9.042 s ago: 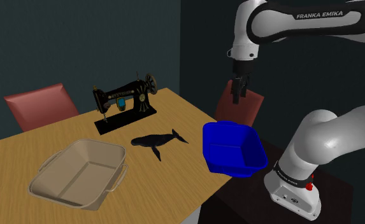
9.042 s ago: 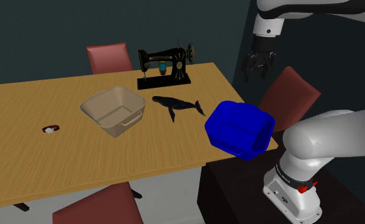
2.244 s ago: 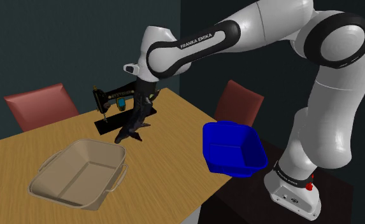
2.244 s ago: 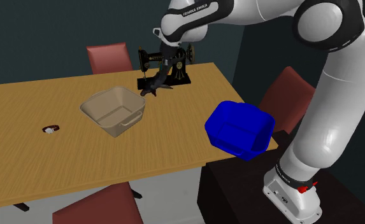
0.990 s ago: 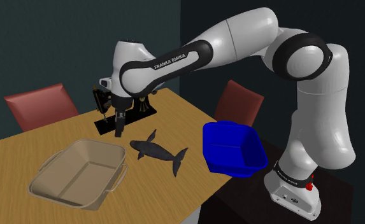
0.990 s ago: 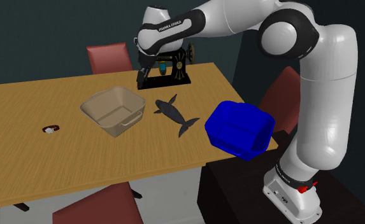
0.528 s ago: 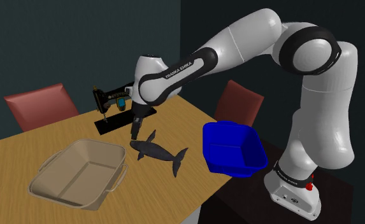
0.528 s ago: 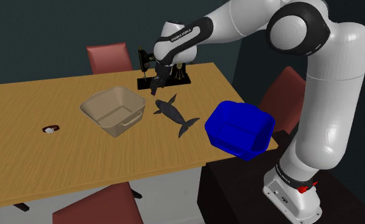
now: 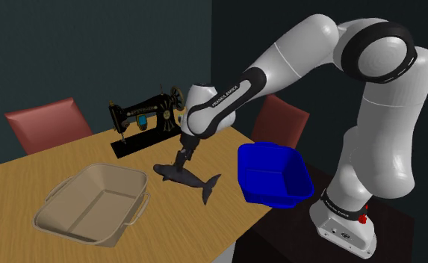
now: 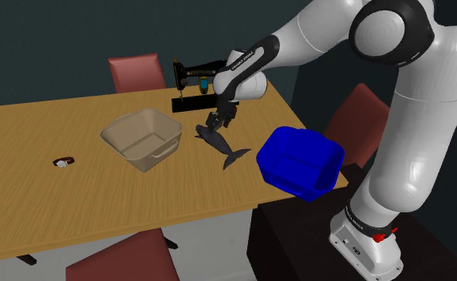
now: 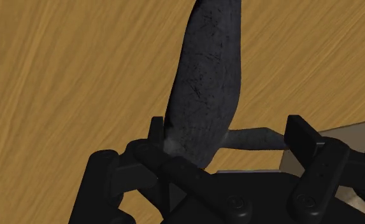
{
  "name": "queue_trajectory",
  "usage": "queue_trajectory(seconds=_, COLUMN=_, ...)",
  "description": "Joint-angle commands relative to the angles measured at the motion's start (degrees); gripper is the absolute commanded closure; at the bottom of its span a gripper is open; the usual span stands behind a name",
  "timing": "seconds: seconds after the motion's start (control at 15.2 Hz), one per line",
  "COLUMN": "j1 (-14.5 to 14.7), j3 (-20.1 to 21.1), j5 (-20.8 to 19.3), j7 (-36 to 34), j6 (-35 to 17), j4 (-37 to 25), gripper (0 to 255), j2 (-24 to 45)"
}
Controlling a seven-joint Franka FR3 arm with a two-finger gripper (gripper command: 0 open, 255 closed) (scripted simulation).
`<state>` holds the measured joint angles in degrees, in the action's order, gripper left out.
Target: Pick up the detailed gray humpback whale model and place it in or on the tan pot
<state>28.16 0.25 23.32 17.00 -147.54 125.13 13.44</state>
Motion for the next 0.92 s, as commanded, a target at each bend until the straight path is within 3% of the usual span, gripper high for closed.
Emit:
queue_trajectory(seconds=0.0, j1=-0.3, j3=-0.3, j5=2.1, j7=-2.1, j6=-2.2, j4=3.6, gripper=0, j2=-0.8)
queue_trajectory(seconds=0.53, j1=-0.2, j3=1.1, j5=4.7, j7=-0.3, j6=-6.5, j4=2.3, gripper=0, j2=4.8)
queue_trajectory(seconds=0.86, j1=-0.2, j3=1.1, j5=4.7, j7=-0.3, j6=-6.5, j4=2.3, gripper=0, j2=4.8)
